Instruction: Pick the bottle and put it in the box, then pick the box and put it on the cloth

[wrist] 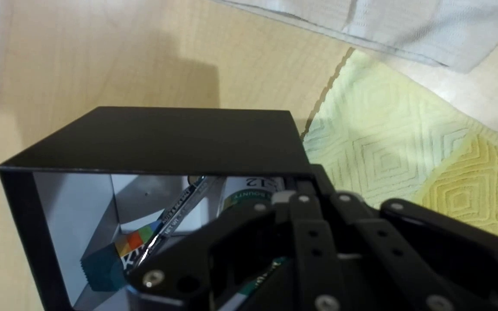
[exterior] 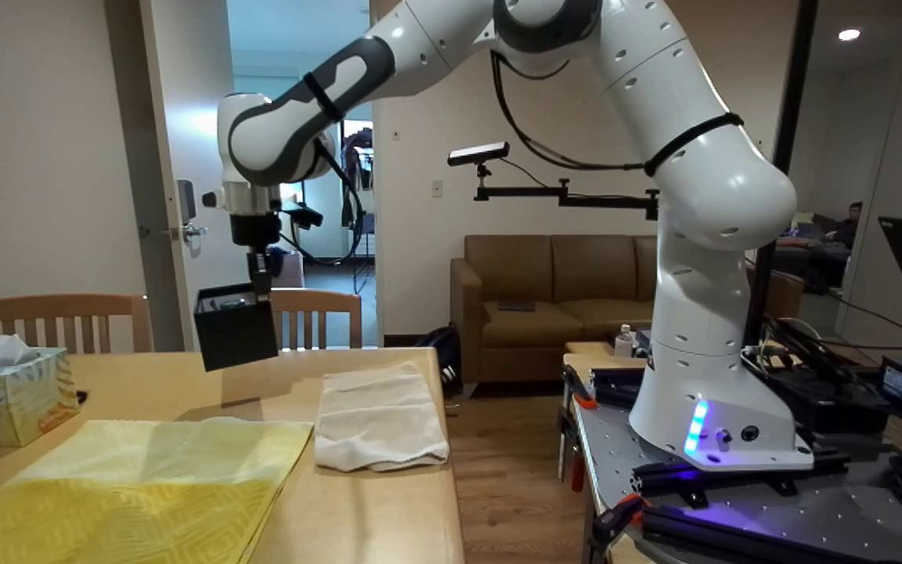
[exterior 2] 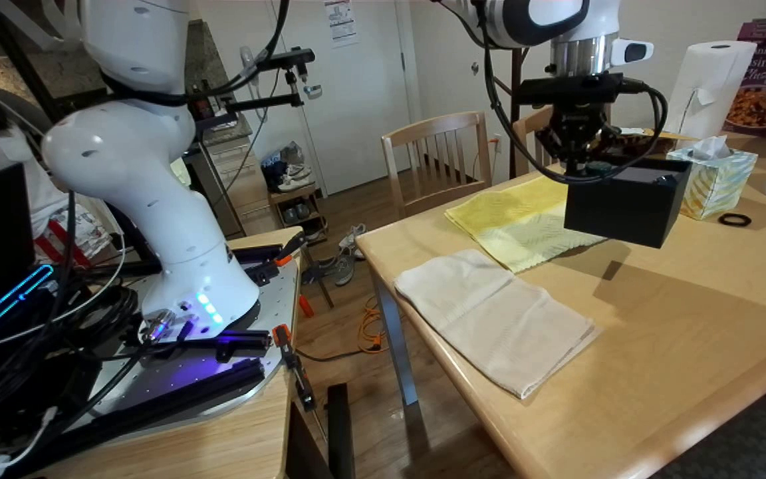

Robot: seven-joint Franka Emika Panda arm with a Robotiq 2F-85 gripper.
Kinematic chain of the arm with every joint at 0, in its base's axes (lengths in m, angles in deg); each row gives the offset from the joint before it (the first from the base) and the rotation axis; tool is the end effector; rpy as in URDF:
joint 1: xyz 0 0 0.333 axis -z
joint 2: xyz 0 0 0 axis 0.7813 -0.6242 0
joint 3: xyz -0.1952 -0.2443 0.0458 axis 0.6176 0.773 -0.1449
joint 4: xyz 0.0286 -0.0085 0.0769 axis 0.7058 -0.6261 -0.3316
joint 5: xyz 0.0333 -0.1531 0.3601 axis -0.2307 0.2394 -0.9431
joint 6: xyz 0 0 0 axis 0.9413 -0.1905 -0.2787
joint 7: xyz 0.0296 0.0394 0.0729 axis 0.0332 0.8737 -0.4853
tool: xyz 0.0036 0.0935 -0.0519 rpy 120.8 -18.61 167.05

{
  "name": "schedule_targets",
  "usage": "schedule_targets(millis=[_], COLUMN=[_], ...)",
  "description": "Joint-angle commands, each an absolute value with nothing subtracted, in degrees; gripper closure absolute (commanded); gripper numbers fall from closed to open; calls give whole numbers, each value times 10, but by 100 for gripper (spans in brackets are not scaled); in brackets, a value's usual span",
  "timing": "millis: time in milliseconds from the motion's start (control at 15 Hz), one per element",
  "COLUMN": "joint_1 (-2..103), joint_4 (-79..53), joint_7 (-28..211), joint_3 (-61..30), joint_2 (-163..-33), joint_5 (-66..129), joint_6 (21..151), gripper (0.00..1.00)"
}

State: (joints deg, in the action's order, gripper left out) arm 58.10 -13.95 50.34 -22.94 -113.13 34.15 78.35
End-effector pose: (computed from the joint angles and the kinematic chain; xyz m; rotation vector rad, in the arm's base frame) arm 0.6871 -0.0484 0.3031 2.9351 0.9559 0.0295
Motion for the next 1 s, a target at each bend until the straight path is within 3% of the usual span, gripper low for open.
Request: schedule_targets(millis=[0, 933], joint_1=[574, 578], joint_4=[-163, -139], joint_7=[510, 521], joint_3=[-219, -190], joint_2=[-1083, -1060], joint_5=[360, 378], joint_6=[774, 716], gripper=[99, 99])
